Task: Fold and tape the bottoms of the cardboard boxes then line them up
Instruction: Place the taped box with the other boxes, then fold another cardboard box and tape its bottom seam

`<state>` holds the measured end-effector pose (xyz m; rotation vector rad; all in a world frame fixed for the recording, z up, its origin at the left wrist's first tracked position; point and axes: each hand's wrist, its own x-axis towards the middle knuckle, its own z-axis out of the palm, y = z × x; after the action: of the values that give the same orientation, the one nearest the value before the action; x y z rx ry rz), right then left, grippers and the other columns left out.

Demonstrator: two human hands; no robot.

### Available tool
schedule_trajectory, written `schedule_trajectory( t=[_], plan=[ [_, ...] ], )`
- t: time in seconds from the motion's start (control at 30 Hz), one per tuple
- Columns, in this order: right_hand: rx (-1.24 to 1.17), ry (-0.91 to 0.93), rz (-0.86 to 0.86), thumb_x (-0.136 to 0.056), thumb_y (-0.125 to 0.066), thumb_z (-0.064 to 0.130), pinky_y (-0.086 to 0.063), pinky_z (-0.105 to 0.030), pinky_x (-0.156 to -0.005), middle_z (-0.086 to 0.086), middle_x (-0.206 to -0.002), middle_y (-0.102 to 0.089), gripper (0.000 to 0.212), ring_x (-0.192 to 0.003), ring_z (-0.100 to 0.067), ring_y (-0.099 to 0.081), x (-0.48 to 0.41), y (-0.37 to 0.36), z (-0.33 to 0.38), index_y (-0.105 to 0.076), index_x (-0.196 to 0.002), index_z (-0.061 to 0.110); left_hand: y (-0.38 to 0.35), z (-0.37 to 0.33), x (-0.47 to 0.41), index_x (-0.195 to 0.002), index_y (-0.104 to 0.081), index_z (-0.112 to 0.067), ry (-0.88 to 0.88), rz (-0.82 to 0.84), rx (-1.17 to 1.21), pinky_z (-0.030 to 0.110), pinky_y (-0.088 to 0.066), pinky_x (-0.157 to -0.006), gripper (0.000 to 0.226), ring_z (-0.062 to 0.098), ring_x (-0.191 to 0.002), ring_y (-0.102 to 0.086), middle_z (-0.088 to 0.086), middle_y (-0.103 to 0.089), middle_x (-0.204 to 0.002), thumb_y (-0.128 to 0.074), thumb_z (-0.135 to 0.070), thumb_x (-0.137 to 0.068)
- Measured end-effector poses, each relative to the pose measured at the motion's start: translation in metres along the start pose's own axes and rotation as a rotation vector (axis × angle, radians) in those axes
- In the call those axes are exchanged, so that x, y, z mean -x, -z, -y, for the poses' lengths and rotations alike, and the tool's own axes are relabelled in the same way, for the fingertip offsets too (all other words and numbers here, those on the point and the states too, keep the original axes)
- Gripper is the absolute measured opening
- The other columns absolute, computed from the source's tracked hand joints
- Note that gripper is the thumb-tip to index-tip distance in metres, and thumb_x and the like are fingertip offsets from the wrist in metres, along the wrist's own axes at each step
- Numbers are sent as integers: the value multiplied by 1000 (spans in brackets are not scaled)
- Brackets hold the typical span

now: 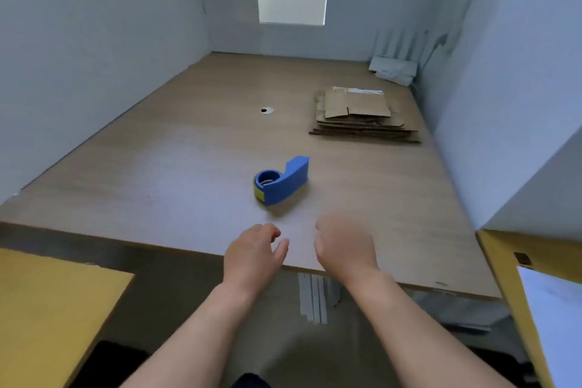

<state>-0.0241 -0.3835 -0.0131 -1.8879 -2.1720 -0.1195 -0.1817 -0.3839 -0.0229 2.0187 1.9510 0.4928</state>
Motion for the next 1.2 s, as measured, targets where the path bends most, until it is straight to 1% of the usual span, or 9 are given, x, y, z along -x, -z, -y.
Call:
schedule_trajectory(
  t=[0.23,0.47,0.57,0.63,0.67,0.87,0.97,1.1,1.2],
  plan=[
    [6,-156,-2,-44,-86,11,-23,-19,-40,1,-56,-54,31,-39,-21,-51,-24,-13,-71,-61,-61,15,-32,-54,-63,-125,-54,-28,-144,59,-19,26,-46,-86,37,8,-111,-53,-12,-57,-122,-43,-47,-96],
    [34,-253,29,-48,-84,14,-38,-24,-38,-1,-62,-59,28,-48,-23,-58,-102,-21,-132,-63,-67,15,-55,-97,-159,-137,-43,-24,-207,107,57,27,-42,-96,46,11,-125,-45,-7,-50,-135,-44,-44,-96],
    [9,-299,97,-75,-68,16,-47,-32,-58,-6,-87,-63,18,-78,-30,-64,-142,-20,-155,-65,-92,12,-57,-109,-208,-143,-34,-23,-226,114,61,26,-36,-100,52,12,-131,-39,-5,-43,-143,-44,-44,-96],
    [29,-303,144,-90,-49,21,-45,-34,-76,-6,-112,-58,26,-103,-30,-58,-170,-24,-172,-57,-114,14,-57,-117,-244,-147,-27,-22,-233,110,34,27,-35,-101,58,13,-133,-35,-4,-37,-146,-44,-45,-96],
    [20,-303,144,-93,-44,22,-43,-33,-79,-5,-118,-56,29,-108,-28,-55,-183,-28,-181,-54,-119,15,-57,-121,-262,-148,-24,-21,-231,107,27,28,-35,-101,61,15,-133,-34,-3,-34,-147,-44,-45,-96],
    [42,-382,168,-97,-37,28,-36,-30,-77,-3,-126,-47,39,-112,-21,-48,-261,-48,-229,-40,-135,18,-72,-146,-362,-152,-7,-17,-190,116,8,31,-23,-112,78,20,-143,-18,3,-13,-158,-47,-49,-93],
    [28,-467,164,-97,-39,39,-37,-32,-91,-5,-134,-43,55,-120,-22,-42,-293,-57,-253,-26,-145,15,-86,-157,-402,-152,-1,-16,-154,147,-32,33,-18,-115,83,22,-145,-13,6,-6,-160,-47,-51,-93],
    [67,-577,160,-94,-36,56,-26,-41,-107,-7,-148,-36,75,-132,-27,-33,-334,-76,-283,-12,-149,12,-108,-166,-445,-152,2,-15,-105,172,-92,34,-14,-117,88,26,-146,-11,11,-2,-159,-49,-54,-91],
    [42,-617,203,-93,-36,59,-15,-44,-114,-8,-152,-30,79,-140,-27,-22,-355,-93,-296,-8,-150,10,-124,-165,-464,-152,3,-14,-68,205,-139,36,-12,-118,92,29,-146,-9,15,1,-159,-50,-57,-89]
  ],
)
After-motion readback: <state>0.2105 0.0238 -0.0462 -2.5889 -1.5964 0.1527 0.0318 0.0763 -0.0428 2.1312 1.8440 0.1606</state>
